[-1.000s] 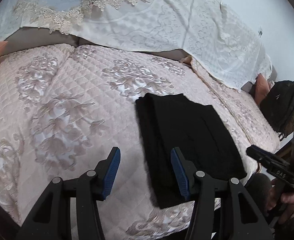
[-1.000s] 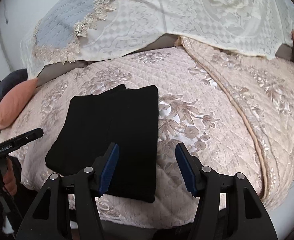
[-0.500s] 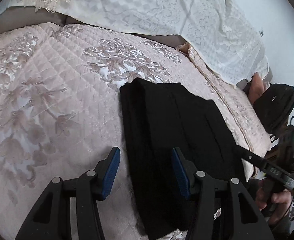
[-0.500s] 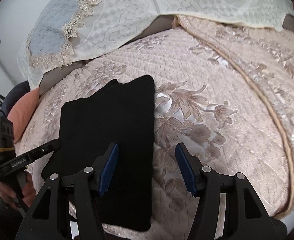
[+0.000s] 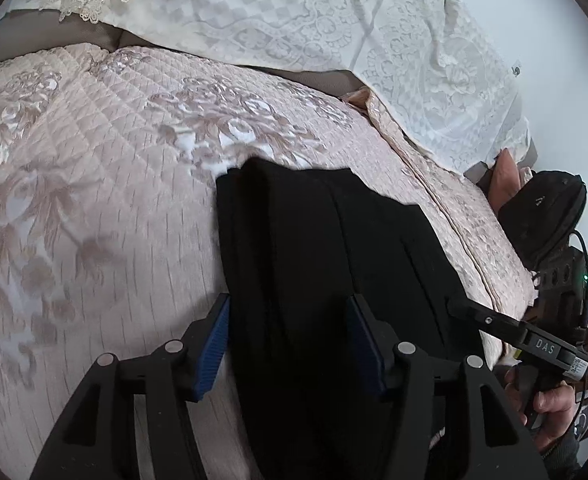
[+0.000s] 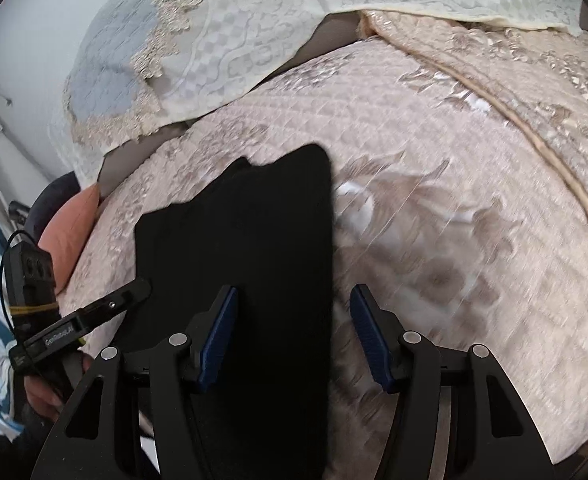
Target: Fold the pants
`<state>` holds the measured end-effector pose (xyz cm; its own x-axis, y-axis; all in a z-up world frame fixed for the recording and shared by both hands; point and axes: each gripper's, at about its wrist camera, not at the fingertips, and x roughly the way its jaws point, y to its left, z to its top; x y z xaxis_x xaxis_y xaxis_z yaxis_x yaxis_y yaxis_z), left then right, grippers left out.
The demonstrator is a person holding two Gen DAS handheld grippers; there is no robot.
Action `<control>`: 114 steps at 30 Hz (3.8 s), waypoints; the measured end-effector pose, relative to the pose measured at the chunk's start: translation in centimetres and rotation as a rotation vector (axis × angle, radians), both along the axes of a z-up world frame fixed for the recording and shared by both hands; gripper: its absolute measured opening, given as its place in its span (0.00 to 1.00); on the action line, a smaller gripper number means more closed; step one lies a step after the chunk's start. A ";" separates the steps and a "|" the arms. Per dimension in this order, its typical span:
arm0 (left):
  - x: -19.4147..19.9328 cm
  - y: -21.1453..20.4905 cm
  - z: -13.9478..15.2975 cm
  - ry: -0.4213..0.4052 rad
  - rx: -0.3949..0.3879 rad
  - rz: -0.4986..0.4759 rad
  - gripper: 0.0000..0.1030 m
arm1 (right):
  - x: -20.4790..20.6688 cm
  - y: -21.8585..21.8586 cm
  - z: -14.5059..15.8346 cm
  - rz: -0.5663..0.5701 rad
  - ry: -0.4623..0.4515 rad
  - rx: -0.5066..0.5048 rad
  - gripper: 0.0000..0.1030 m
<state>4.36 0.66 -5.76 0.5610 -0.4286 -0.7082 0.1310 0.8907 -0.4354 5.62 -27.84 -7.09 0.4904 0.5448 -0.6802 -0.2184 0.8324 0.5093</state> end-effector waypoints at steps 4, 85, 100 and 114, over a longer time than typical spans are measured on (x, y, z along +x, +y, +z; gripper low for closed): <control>-0.8 -0.1 -0.1 -0.005 0.000 -0.005 0.58 | -0.4 0.2 -0.3 0.008 -0.002 0.004 0.47; 4.0 8.0 2.2 -0.126 0.285 0.126 0.32 | 6.0 16.5 3.1 0.206 -0.230 -0.340 0.33; -3.2 6.2 5.8 -0.119 0.313 0.222 0.34 | -0.8 14.5 6.1 0.160 -0.232 -0.294 0.42; -5.3 3.9 4.9 -0.088 0.358 0.215 0.34 | -2.7 14.8 4.5 0.165 -0.213 -0.358 0.43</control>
